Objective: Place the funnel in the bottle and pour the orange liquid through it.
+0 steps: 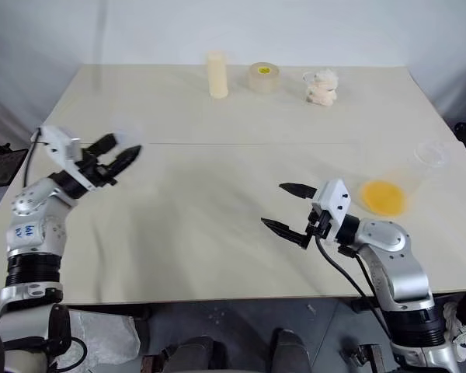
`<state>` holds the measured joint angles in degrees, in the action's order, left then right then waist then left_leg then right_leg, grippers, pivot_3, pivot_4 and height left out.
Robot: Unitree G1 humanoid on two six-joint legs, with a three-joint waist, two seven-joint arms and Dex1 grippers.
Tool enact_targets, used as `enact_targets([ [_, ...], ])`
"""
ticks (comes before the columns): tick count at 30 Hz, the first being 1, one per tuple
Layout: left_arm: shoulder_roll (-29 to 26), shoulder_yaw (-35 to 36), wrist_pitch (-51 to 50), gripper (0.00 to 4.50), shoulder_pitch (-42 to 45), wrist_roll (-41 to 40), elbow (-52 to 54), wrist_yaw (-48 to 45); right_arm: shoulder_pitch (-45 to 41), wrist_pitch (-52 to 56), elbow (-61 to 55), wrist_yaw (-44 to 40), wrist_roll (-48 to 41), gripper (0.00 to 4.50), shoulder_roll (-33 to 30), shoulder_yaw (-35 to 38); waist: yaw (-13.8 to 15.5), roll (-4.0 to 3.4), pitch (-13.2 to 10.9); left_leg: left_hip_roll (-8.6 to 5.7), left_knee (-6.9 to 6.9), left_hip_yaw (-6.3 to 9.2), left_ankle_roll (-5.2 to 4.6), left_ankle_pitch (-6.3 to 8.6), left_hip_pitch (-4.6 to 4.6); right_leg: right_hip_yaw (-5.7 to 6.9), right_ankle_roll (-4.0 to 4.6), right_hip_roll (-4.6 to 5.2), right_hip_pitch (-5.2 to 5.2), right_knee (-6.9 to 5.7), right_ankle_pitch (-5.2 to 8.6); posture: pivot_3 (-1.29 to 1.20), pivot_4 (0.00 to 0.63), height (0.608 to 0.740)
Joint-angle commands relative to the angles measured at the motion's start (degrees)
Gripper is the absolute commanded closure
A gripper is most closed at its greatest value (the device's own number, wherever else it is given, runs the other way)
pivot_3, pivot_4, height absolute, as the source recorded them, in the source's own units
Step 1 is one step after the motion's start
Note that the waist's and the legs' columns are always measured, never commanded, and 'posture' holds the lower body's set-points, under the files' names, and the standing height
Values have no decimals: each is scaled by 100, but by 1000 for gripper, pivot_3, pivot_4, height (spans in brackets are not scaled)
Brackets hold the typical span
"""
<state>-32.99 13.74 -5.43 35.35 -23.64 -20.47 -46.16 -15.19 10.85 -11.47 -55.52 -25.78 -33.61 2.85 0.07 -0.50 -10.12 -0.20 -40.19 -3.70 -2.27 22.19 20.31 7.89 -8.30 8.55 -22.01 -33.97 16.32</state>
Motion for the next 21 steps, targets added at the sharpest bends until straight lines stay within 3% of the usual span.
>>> enact_targets([
  [1,151,-606,-382,2092,184,-53,740,-429,183,177,-336,-352,-363,0,-339,270,8,0,0,0,0,-1,0,0,-1,-1,0,0,0,0,0,0,150,740],
  [14,1686,-1630,-133,2092,759,148,248,-849,578,178,-594,32,-399,0,-443,547,25,5,-3,2,-2,-13,0,0,0,-1,0,-2,0,7,0,0,150,740],
  [21,1998,-1803,82,2092,901,342,-154,-1084,1089,121,-949,265,-413,0,-389,694,136,8,-5,2,-9,-20,-1,-1,3,-4,0,-2,0,10,0,0,150,740],
])
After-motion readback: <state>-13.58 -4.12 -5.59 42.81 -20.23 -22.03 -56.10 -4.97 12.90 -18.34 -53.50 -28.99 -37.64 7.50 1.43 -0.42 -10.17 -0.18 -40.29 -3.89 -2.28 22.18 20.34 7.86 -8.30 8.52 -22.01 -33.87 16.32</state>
